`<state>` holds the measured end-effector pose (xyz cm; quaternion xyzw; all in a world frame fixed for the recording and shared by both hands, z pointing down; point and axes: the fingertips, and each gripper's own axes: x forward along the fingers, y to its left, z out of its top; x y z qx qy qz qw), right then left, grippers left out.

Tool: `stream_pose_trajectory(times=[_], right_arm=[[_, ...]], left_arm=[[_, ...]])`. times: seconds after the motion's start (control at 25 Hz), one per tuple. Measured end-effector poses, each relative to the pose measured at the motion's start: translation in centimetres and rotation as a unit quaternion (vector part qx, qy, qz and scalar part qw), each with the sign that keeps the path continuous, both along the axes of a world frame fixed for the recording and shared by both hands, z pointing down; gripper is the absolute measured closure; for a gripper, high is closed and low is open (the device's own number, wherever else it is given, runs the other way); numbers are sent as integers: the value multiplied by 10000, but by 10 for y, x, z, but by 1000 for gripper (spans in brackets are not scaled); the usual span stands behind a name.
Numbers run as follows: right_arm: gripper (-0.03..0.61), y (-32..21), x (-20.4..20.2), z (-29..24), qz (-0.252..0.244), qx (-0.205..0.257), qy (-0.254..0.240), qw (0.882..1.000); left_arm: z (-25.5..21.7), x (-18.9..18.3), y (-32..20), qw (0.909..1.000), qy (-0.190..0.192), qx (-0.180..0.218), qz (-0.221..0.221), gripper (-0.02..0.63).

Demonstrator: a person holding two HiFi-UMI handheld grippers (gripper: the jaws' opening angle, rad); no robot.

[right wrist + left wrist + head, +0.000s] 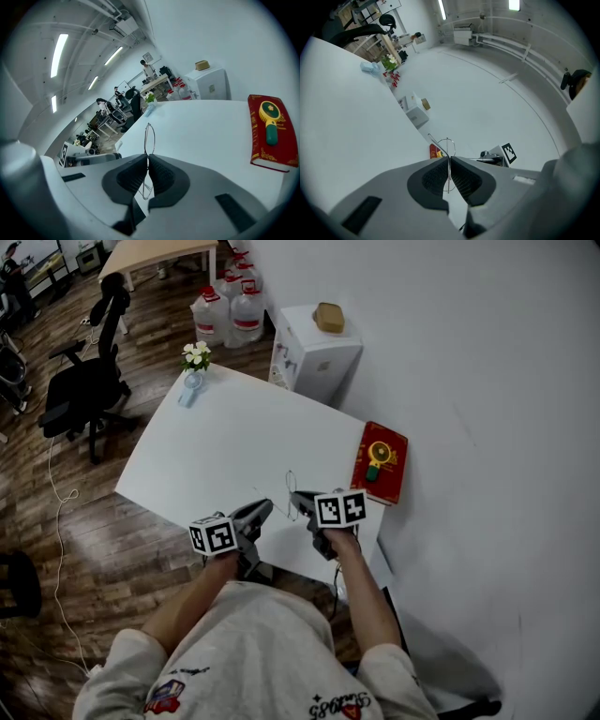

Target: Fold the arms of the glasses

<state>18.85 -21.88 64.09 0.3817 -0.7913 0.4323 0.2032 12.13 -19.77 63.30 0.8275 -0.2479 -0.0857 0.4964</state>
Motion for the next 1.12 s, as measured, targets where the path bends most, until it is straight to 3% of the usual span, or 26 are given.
stream_pose_trajectory(times=[0.16, 0.68, 1.0, 1.12], right_arm=[[561, 11, -7, 7, -330, -33, 154, 9993], [561, 41, -14, 12, -915, -189, 75, 9956], [561, 46, -7, 12, -838, -207, -1, 9963], [561, 47, -2, 13, -695, -190, -30, 9974]], left_arm=[[4, 10, -2, 9994, -237, -80, 242, 595], [3, 39, 10, 9959, -217, -300, 823, 598], [2, 48, 18, 9933, -226, -179, 1116, 597], [0, 49, 22, 9931, -171, -102, 1153, 535]])
